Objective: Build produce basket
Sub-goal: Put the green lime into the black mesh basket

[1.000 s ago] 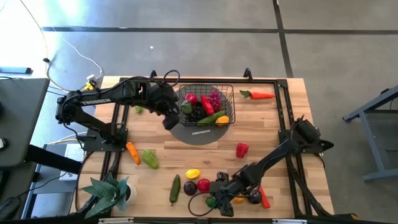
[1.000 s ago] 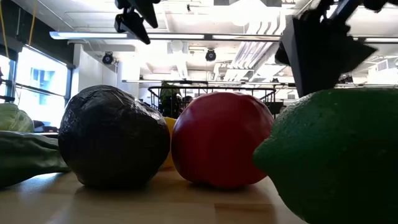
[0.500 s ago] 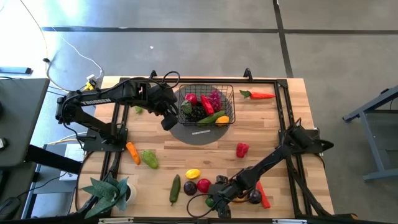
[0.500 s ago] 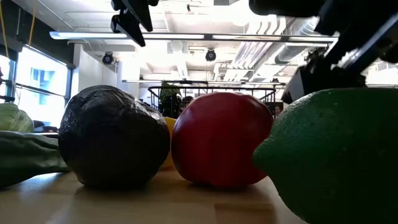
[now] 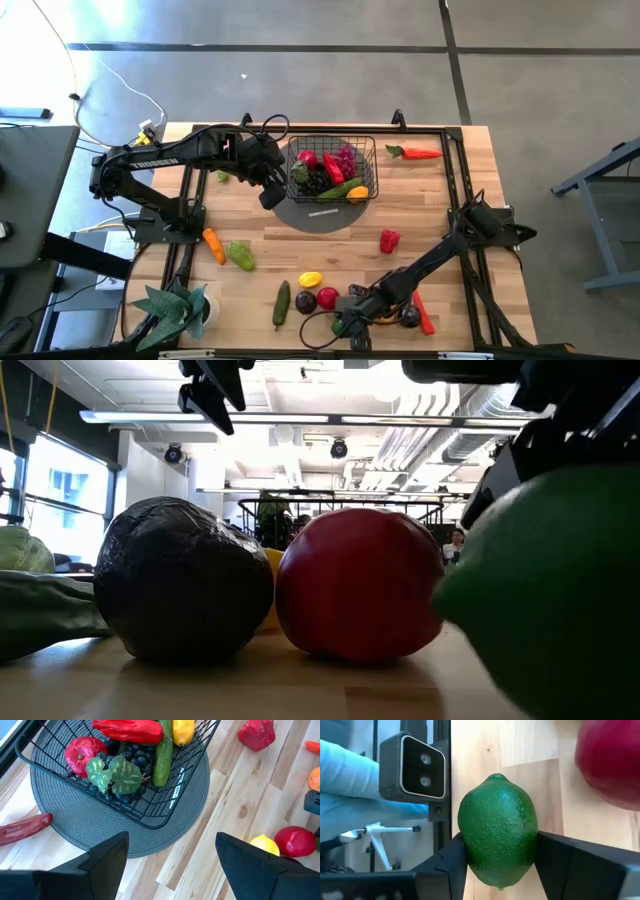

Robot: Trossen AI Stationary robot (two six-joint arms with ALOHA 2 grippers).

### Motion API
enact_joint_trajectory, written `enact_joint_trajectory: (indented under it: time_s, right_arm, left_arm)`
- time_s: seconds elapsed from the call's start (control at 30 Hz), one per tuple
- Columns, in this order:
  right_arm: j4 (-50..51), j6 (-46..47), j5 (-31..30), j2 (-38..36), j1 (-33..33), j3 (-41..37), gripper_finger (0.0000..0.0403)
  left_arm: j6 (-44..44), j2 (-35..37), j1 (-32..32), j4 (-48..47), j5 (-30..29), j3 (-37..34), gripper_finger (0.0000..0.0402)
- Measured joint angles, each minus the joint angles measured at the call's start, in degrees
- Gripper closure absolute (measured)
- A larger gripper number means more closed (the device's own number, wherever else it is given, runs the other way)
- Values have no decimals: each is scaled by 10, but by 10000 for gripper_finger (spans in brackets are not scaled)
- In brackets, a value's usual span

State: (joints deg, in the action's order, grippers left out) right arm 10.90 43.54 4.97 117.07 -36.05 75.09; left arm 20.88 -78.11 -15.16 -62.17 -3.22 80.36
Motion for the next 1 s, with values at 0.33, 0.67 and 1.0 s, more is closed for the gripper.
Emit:
enact_joint_trajectory:
  time_s: [0.33, 0.67, 1.0]
  right_arm:
    - [59, -17, -10, -59, 5, 0, 244]
    - [144, -71, -56, -136, 61, 0, 244]
    - [208, -132, -126, -217, 172, 0, 244]
  left_arm:
    - [0, 0, 0, 0, 0, 0, 112]
    - [-13, 0, 0, 0, 0, 0, 112]
    - [-61, 0, 0, 0, 0, 0, 112]
